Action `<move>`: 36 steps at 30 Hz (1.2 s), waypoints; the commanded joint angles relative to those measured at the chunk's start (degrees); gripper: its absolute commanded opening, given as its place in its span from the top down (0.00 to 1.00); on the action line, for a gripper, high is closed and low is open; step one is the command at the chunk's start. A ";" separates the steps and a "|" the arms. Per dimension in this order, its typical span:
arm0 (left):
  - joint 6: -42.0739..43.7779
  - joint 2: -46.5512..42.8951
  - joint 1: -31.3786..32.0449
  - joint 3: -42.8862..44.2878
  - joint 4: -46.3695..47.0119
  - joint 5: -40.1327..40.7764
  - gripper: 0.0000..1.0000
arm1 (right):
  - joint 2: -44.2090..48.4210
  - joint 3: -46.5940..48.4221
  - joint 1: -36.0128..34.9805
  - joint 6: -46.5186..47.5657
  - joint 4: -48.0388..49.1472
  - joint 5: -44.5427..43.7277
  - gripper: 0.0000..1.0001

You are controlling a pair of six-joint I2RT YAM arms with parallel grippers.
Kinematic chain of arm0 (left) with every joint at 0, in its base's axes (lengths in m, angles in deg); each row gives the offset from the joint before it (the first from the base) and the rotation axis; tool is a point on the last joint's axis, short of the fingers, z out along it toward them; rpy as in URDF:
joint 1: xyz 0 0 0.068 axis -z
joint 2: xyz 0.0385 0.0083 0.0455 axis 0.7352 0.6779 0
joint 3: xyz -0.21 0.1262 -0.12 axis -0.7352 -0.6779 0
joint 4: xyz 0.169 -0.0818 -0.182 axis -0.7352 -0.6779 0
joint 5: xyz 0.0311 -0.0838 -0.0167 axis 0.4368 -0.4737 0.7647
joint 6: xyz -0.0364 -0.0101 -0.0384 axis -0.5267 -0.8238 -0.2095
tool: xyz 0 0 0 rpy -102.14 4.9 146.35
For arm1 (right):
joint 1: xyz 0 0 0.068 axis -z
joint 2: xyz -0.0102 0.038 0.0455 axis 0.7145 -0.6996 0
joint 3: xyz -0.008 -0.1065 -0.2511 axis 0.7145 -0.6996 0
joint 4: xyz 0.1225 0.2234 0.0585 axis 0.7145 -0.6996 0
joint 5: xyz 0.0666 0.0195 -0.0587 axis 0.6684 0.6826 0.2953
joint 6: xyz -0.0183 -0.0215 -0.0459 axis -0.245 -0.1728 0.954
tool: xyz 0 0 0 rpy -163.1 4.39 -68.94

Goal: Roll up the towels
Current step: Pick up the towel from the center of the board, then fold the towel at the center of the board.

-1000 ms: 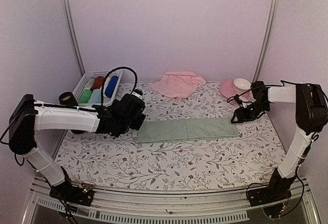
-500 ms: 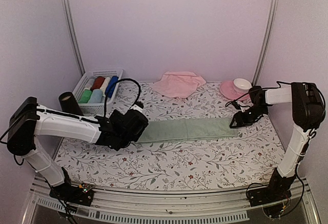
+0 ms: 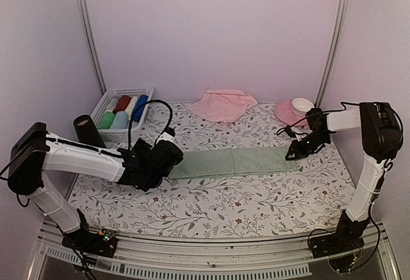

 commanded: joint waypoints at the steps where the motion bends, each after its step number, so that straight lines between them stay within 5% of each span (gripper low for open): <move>1: -0.93 -1.62 0.93 -0.56 1.62 1.73 0.03 | -3.33 -1.17 -0.60 -0.80 -1.63 -3.90 0.97; 6: -0.68 -1.47 1.15 -0.71 1.50 2.45 0.03 | -1.44 -0.24 1.13 -0.04 -3.21 -6.70 0.98; 19: 0.05 -1.30 1.13 -1.04 2.40 0.24 0.03 | 7.29 10.12 20.21 12.53 -16.03 -7.58 0.98; 36: -0.41 0.29 1.25 -0.45 2.17 -0.62 0.03 | 4.24 20.84 -3.67 11.20 -26.61 13.78 0.98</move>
